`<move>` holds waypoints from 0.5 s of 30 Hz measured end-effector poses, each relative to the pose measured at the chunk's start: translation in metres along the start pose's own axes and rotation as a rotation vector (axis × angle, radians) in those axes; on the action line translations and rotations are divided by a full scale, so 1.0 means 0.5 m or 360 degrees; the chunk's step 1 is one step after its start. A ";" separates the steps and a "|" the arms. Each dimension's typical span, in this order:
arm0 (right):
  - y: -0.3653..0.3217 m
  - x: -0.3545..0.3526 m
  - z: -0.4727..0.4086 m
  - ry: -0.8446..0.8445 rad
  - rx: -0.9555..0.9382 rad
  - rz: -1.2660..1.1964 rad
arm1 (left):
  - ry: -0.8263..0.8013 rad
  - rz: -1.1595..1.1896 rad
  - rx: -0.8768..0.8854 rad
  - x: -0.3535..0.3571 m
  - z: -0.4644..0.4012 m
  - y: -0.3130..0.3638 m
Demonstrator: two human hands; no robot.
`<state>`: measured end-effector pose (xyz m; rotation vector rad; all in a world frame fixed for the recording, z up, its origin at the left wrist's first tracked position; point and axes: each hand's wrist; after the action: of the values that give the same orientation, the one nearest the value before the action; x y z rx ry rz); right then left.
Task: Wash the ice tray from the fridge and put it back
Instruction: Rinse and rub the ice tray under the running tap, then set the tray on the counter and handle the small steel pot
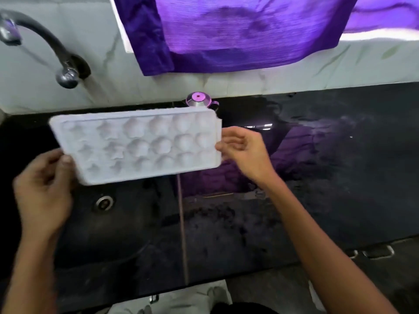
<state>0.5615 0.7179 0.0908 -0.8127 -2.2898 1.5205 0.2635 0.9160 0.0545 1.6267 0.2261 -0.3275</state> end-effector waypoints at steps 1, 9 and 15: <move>0.008 -0.042 0.001 0.0075 0.0063 -0.0031 | -0.0012 0.0024 0.0055 0.042 0.030 0.016; 0.110 -0.247 0.080 0.0097 0.0717 0.0061 | -0.0557 -0.0163 -0.0463 0.264 0.184 0.030; 0.149 -0.281 0.125 0.0112 0.0896 -0.0054 | -0.0948 -0.0245 -0.0694 0.280 0.191 -0.012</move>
<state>0.6651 0.6097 0.0085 -0.6450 -1.6738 1.9427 0.3858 0.8144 -0.0050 1.0288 -0.0353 -0.8037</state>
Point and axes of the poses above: each hand's wrist, its own z-axis away from the middle knuckle, its own x-axis out of the palm, y = z × x, and after that the axes turned 13 degrees about -x, right-handed
